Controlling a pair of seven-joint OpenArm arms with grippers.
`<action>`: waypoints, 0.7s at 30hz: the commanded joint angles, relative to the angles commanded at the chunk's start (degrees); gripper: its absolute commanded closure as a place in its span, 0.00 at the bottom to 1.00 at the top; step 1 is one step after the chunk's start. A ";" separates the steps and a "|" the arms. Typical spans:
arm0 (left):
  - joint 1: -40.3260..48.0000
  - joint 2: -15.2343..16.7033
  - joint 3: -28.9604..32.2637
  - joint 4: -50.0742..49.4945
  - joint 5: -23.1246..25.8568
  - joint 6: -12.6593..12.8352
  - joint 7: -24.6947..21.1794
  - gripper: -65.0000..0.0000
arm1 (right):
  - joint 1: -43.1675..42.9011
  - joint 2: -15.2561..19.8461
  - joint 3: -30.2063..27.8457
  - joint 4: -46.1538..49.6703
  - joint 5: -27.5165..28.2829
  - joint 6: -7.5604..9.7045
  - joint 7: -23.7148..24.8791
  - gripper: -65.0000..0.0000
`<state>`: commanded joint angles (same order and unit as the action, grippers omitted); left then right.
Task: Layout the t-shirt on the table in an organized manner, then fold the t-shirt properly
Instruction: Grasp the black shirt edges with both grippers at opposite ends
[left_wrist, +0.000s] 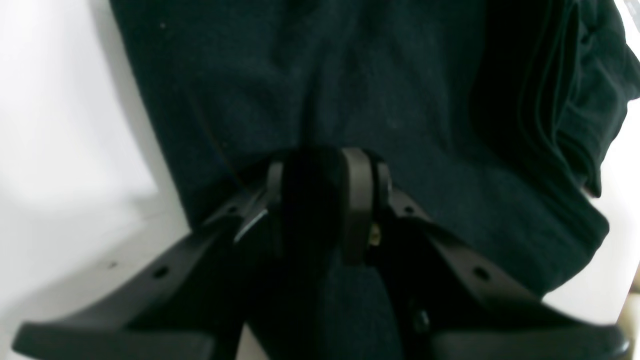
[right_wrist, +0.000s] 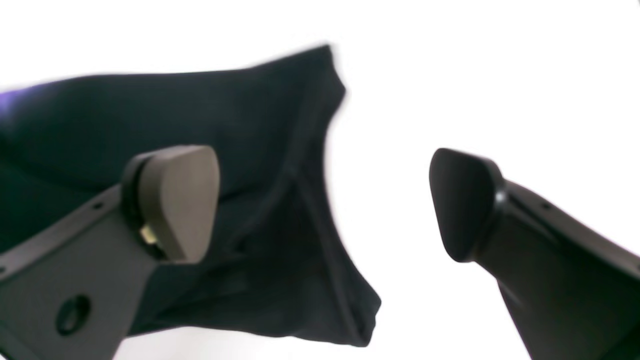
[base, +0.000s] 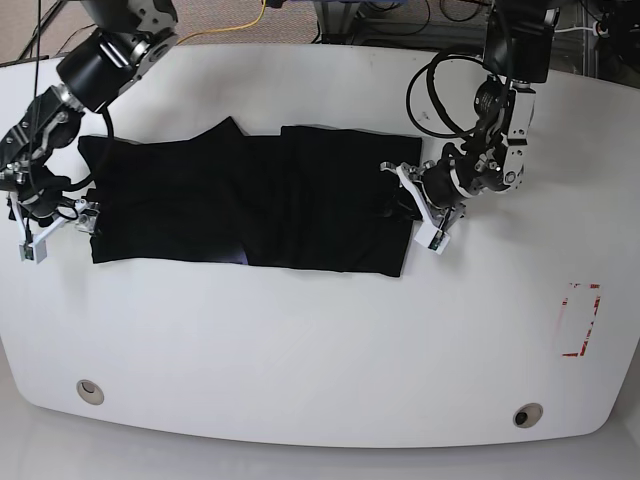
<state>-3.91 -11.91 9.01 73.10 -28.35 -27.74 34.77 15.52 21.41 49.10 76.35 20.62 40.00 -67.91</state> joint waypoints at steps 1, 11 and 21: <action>0.00 0.00 0.00 0.00 0.00 0.00 0.00 0.80 | 0.00 0.70 0.00 -1.85 1.23 0.00 0.00 0.00; -0.18 0.00 0.09 -0.09 0.09 0.00 0.00 0.80 | -0.79 5.63 -0.35 -15.12 13.45 0.00 0.00 0.00; -0.18 0.00 0.09 -0.09 0.09 0.00 0.00 0.80 | -4.66 0.70 -2.99 -14.95 13.71 0.00 0.00 0.00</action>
<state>-4.09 -11.91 9.10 73.01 -28.26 -27.74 34.77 10.86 22.11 46.11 61.41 34.33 40.00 -67.91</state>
